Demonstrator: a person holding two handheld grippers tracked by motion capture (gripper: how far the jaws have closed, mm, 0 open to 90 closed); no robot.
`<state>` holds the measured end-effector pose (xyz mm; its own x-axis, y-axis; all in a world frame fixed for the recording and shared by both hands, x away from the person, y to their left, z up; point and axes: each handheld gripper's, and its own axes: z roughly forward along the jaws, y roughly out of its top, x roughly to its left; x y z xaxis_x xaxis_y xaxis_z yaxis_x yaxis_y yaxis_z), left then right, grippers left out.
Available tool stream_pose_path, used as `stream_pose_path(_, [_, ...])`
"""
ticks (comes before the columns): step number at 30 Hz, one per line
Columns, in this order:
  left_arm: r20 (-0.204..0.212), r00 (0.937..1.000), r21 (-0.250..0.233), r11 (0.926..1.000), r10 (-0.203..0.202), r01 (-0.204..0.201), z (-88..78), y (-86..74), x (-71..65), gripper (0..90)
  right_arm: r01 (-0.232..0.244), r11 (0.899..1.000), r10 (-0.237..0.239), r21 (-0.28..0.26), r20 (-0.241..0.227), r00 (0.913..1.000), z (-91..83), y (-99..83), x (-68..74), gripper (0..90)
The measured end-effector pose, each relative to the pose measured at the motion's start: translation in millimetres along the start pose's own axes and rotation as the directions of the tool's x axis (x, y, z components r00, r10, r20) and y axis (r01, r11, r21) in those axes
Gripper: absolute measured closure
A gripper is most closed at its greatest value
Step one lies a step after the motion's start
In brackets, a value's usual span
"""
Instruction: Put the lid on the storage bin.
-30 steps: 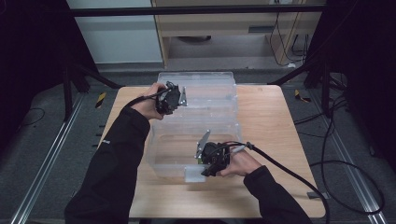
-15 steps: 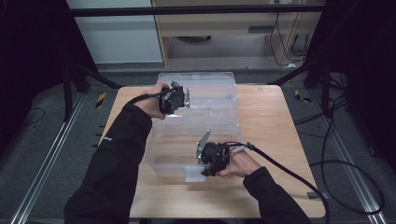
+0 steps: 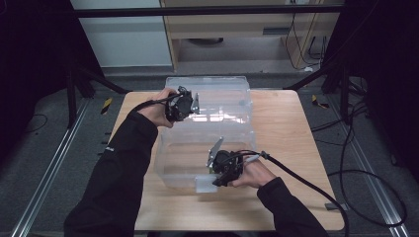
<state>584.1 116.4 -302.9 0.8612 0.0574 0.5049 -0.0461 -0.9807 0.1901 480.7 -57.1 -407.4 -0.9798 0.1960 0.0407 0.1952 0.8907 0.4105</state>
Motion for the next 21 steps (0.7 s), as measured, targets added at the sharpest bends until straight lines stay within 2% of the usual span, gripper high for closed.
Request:
stream_pose_path(4, [-0.001, 0.9999, 0.004, 0.9999, 0.012, -0.012, -3.7, 1.4, -2.9, 87.3, -0.004, 1.0, 0.004, 0.001, 0.0, 1.0, 0.0, 0.1, -0.1, 66.6])
stream_pose_path(5, [-0.007, 0.9996, 0.007, 0.9996, 0.026, -0.026, -4.6, 1.8, -2.7, 87.4, -0.005, 1.0, 0.005, 0.001, 0.0, 1.0, 0.0, 0.2, -0.2, 66.6])
stream_pose_path(6, [-0.008, 0.9999, 0.015, 0.9998, 0.012, -0.012, -6.8, 1.2, -4.5, 87.4, -0.003, 1.0, 0.003, 0.002, 0.001, 1.0, 0.0, 0.2, -0.4, 66.6])
stream_pose_path(11, [-0.017, 0.9997, -0.011, 0.9998, 0.015, -0.016, -11.1, -0.9, -10.4, 87.3, -0.01, 1.0, 0.01, 0.0, 0.002, 1.0, 0.1, 0.1, -0.3, 66.6])
stream_pose_path(21, [-0.025, 0.9995, -0.006, 0.9998, 0.018, -0.018, -22.3, -1.4, -24.5, 87.0, -0.015, 1.0, 0.015, -0.003, -0.002, 0.9999, 0.0, -0.1, -0.5, 66.6])
